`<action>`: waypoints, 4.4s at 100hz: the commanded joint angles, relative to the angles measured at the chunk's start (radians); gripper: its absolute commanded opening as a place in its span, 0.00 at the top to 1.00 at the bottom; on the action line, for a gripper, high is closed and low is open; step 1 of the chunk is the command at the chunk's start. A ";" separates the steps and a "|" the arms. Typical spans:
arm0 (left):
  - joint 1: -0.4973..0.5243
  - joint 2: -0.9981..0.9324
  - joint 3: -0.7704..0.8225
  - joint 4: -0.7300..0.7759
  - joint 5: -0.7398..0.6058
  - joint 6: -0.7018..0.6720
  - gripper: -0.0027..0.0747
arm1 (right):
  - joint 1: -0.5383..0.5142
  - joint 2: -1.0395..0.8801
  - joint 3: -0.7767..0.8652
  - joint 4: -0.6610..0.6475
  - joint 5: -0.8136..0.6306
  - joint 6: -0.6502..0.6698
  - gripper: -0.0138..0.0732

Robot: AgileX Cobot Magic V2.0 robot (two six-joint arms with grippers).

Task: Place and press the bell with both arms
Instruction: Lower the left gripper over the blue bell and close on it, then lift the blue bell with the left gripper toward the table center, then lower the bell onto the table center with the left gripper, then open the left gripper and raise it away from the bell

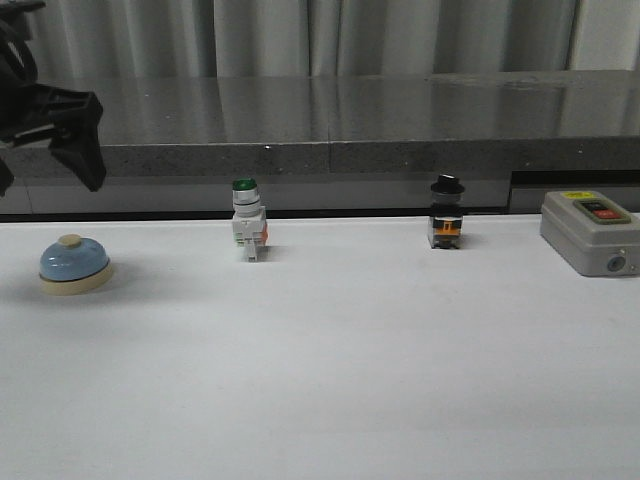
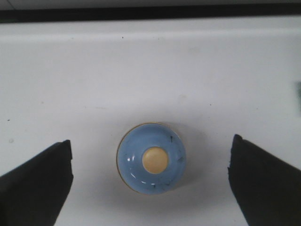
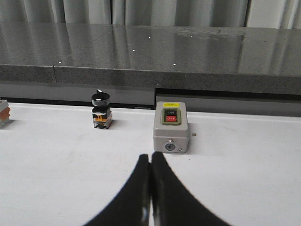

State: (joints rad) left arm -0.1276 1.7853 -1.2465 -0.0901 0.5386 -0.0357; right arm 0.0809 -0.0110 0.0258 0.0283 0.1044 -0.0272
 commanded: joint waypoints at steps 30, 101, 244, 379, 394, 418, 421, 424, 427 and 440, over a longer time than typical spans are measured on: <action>-0.013 0.083 -0.037 -0.012 -0.055 0.001 0.15 | -0.007 -0.017 -0.014 -0.005 -0.087 -0.004 0.91; -0.013 0.129 -0.039 -0.012 -0.088 0.001 0.45 | -0.007 -0.017 -0.014 -0.005 -0.087 -0.004 0.91; -0.536 -0.027 -0.104 -0.012 -0.040 0.027 0.67 | -0.007 -0.017 -0.014 -0.005 -0.087 -0.004 0.91; -0.594 0.207 -0.211 -0.012 -0.026 0.029 0.28 | -0.007 -0.017 -0.014 -0.005 -0.087 -0.004 0.91; -0.594 0.207 -0.211 -0.012 -0.026 0.029 0.27 | -0.007 -0.017 -0.014 -0.005 -0.087 -0.004 0.91; -0.592 0.195 -0.211 -0.012 -0.018 0.029 0.27 | -0.007 -0.017 -0.014 -0.005 -0.087 -0.004 0.91; -0.592 0.188 -0.211 -0.015 -0.016 0.029 0.27 | -0.007 -0.017 -0.014 -0.005 -0.087 -0.004 0.91; -0.592 0.178 -0.211 -0.015 -0.011 0.029 0.27 | -0.007 -0.017 -0.014 -0.005 -0.087 -0.004 0.91; -0.592 0.165 -0.211 -0.015 -0.009 0.029 0.27 | -0.007 -0.017 -0.014 -0.005 -0.087 -0.004 0.91; -0.592 0.098 -0.211 -0.015 -0.003 0.029 0.27 | -0.007 -0.017 -0.014 -0.005 -0.087 -0.004 0.91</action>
State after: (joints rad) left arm -0.7135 1.9944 -1.4272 -0.0908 0.5683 -0.0094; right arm 0.0809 -0.0110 0.0258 0.0283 0.1027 -0.0272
